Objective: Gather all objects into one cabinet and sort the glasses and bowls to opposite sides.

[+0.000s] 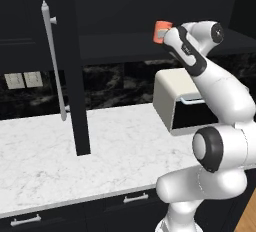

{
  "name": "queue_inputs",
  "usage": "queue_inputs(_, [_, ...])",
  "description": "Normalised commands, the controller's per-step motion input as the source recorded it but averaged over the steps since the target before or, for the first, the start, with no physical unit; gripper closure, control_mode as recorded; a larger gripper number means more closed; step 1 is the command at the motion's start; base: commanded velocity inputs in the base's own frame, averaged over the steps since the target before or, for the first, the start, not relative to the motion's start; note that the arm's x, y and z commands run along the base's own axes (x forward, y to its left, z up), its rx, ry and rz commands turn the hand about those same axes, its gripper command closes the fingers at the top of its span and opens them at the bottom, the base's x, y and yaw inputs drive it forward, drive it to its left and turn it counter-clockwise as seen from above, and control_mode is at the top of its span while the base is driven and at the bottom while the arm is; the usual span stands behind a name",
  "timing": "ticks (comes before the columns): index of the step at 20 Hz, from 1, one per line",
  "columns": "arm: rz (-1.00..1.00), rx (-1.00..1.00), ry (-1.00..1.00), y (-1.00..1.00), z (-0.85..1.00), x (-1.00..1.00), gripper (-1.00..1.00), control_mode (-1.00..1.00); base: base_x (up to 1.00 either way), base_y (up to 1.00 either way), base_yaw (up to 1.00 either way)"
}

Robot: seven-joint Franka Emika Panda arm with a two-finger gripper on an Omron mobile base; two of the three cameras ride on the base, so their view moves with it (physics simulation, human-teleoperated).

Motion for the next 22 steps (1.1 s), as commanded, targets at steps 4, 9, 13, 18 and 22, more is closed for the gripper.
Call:
queue_inputs(4, [0.0, 0.0, -0.04, -0.04, 0.0, -0.87, 1.0, -1.0, 0.0, 0.0, 0.0])
queue_inputs(9, [0.0, 0.0, -0.01, -0.02, 0.11, -0.96, 1.0, -1.0, 0.0, 0.0, 0.0])
queue_inputs(13, [0.0, 0.0, 0.0, 0.0, 0.28, -0.72, 1.0, -1.0, 0.0, 0.0, 0.0])
queue_inputs(18, [0.0, -0.01, 0.01, 0.0, 0.26, -0.6, 1.0, -1.0, 0.0, 0.0, 0.0])
queue_inputs(22, [0.0, -0.06, 0.12, 0.0, 0.07, -0.83, 1.0, -1.0, 0.0, 0.0, 0.0])
